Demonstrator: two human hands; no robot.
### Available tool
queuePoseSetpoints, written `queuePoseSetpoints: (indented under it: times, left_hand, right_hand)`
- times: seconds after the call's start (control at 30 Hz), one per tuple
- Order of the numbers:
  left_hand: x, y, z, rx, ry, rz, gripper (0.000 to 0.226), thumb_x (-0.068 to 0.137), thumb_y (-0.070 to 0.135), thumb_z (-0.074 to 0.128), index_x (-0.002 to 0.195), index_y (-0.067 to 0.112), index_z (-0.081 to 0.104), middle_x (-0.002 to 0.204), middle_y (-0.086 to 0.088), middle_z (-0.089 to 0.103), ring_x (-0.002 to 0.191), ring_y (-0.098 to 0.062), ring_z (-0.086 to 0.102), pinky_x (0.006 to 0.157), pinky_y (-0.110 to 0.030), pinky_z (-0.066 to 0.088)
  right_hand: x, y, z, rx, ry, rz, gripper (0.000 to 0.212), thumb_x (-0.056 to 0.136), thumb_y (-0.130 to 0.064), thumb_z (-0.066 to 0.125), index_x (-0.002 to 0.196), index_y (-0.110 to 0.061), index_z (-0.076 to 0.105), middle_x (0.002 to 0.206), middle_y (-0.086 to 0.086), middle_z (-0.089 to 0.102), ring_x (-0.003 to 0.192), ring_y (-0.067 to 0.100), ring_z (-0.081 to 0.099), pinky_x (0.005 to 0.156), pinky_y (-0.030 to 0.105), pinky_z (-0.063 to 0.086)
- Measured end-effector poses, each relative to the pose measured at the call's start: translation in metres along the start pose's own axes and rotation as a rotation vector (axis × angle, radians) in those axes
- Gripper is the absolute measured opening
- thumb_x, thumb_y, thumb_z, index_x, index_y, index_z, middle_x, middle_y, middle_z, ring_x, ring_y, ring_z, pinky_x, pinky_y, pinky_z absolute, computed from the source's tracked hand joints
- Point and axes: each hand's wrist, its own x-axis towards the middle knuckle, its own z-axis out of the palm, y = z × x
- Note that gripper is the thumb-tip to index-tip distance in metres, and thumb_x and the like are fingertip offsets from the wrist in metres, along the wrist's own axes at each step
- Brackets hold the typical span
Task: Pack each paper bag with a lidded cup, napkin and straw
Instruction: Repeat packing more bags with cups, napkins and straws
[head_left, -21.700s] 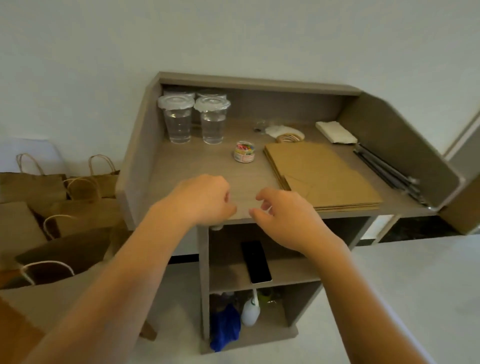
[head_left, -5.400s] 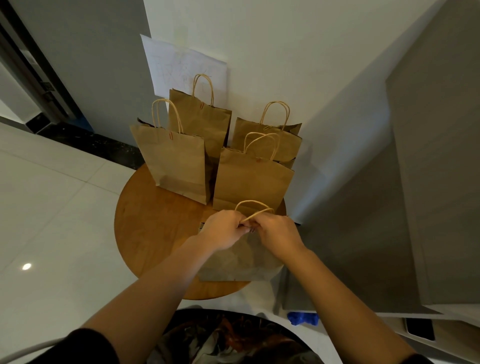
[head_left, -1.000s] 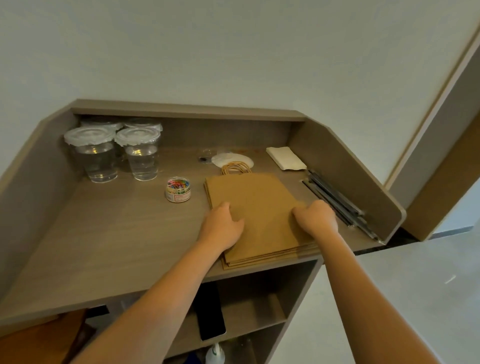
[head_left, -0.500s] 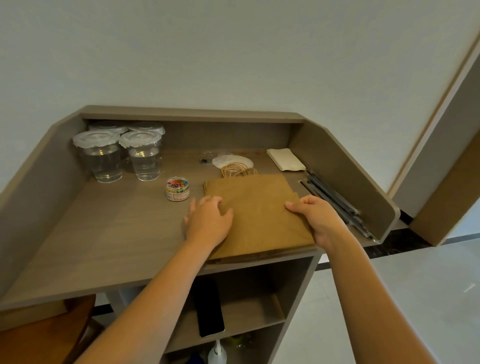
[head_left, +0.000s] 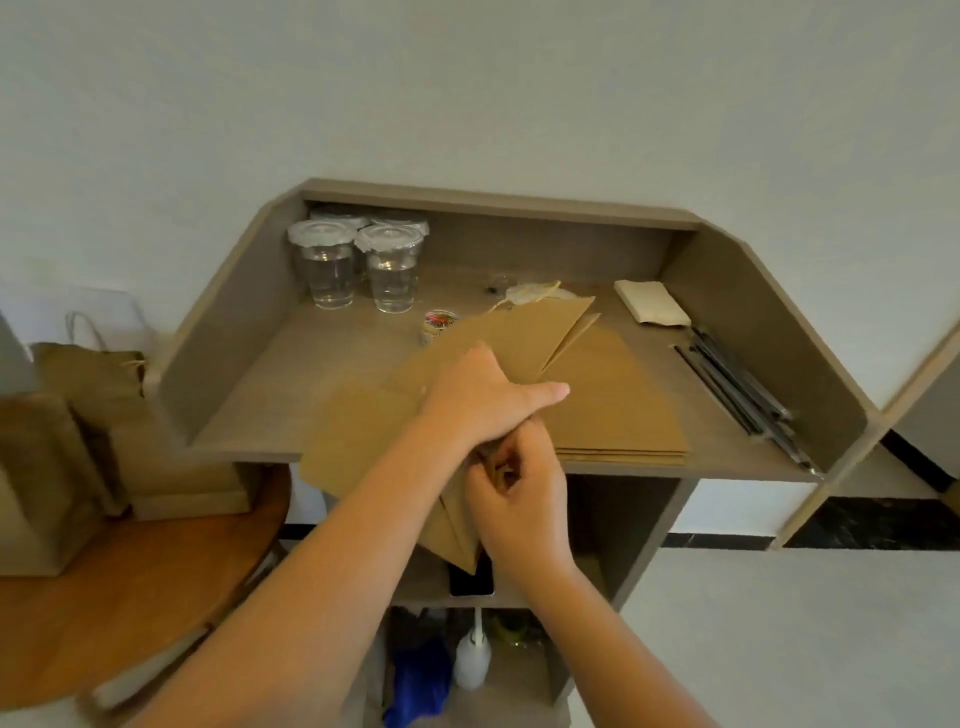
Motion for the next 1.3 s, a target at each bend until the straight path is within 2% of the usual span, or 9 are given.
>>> queuePoseSetpoints:
  times: [0.2, 0.3, 0.4, 0.5, 0.6, 0.83, 1.0, 1.2, 1.3]
  left_hand:
    - [-0.038, -0.038, -0.030, 0.088, 0.165, 0.051, 0.035, 0.099, 0.037, 0.038, 0.127, 0.017, 0.044, 0.103, 0.000, 0.057, 0.089, -0.016, 0.058, 0.076, -0.027, 0.049]
    - [-0.065, -0.060, -0.051, 0.066, 0.269, 0.161, 0.042, 0.103, 0.031, 0.030, 0.142, 0.016, 0.033, 0.101, 0.001, 0.059, 0.086, -0.009, 0.058, 0.067, -0.014, 0.039]
    - [-0.093, -0.092, -0.071, 0.004, 0.331, 0.259, 0.047, 0.101, 0.029, 0.033, 0.147, 0.018, 0.027, 0.110, 0.003, 0.057, 0.088, 0.000, 0.053, 0.071, -0.009, 0.038]
    - [-0.124, -0.133, -0.089, 0.010, 0.368, 0.333, 0.049, 0.100, 0.026, 0.037, 0.148, 0.020, 0.026, 0.131, 0.000, 0.053, 0.115, -0.006, 0.052, 0.097, -0.018, 0.040]
    - [-0.158, -0.178, -0.104, 0.114, 0.395, 0.418, 0.049, 0.099, 0.025, 0.040, 0.146, 0.023, 0.027, 0.130, 0.002, 0.054, 0.112, -0.005, 0.051, 0.098, -0.017, 0.039]
    - [-0.212, -0.282, -0.152, -0.081, 0.130, 0.334, 0.060, 0.094, 0.052, 0.041, 0.142, 0.042, 0.006, 0.149, 0.016, 0.032, 0.130, 0.003, 0.035, 0.107, -0.017, 0.032]
    - [-0.237, -0.336, -0.196, -0.974, -0.056, -0.037, 0.111, 0.052, 0.094, 0.046, 0.144, 0.036, 0.029, 0.144, 0.007, 0.043, 0.133, -0.015, 0.042, 0.112, -0.044, 0.033]
    - [-0.229, -0.374, -0.238, -1.126, 0.029, -0.269, 0.053, 0.087, 0.052, 0.055, 0.132, 0.024, 0.051, 0.125, -0.003, 0.062, 0.116, -0.024, 0.058, 0.103, -0.045, 0.043]
    - [-0.211, -0.392, -0.238, -0.877, 0.204, -0.357, 0.027, 0.101, 0.031, 0.039, 0.116, 0.022, 0.059, 0.107, 0.002, 0.066, 0.100, -0.013, 0.060, 0.083, -0.025, 0.049]
  right_hand:
    - [-0.032, -0.013, 0.043, 0.103, -0.209, -0.166, 0.030, 0.084, -0.012, 0.063, 0.111, -0.018, 0.054, 0.104, -0.003, 0.061, 0.094, 0.003, 0.061, 0.078, 0.014, 0.050]
    - [-0.044, -0.025, 0.061, 0.277, -0.292, -0.159, 0.027, 0.080, -0.026, 0.055, 0.106, -0.022, 0.047, 0.091, -0.011, 0.062, 0.077, 0.013, 0.063, 0.066, 0.028, 0.055]
    - [-0.033, -0.048, 0.079, 0.601, -0.180, 0.167, 0.021, 0.083, -0.033, 0.052, 0.092, -0.015, 0.049, 0.086, -0.003, 0.064, 0.076, 0.017, 0.063, 0.061, 0.032, 0.053]
    - [-0.008, -0.071, 0.095, 0.836, -0.185, 0.587, 0.054, 0.088, -0.060, 0.039, 0.095, -0.009, 0.058, 0.092, 0.007, 0.067, 0.088, 0.027, 0.064, 0.072, 0.040, 0.052]
    - [0.002, -0.097, 0.117, 0.961, -0.363, 0.737, 0.073, 0.081, -0.075, 0.032, 0.115, -0.017, 0.060, 0.106, 0.012, 0.067, 0.101, 0.032, 0.061, 0.078, 0.043, 0.052]
    - [-0.045, -0.143, 0.205, 0.828, -0.528, 0.787, 0.036, 0.090, -0.039, 0.041, 0.107, -0.012, 0.058, 0.088, 0.010, 0.065, 0.079, 0.023, 0.063, 0.062, 0.033, 0.055]
    - [-0.085, -0.153, 0.289, 0.525, -0.603, 0.793, 0.023, 0.091, -0.012, 0.042, 0.098, -0.010, 0.064, 0.093, 0.014, 0.069, 0.087, 0.028, 0.064, 0.087, 0.043, 0.050]
    - [-0.097, -0.148, 0.352, 0.403, -0.752, 0.756, 0.026, 0.087, 0.000, 0.045, 0.104, -0.006, 0.063, 0.095, 0.012, 0.065, 0.093, 0.028, 0.063, 0.084, 0.039, 0.052]
    - [-0.081, -0.134, 0.374, 0.264, -0.804, 0.788, 0.013, 0.087, -0.006, 0.052, 0.095, -0.010, 0.062, 0.090, 0.011, 0.062, 0.085, 0.025, 0.060, 0.076, 0.037, 0.051]
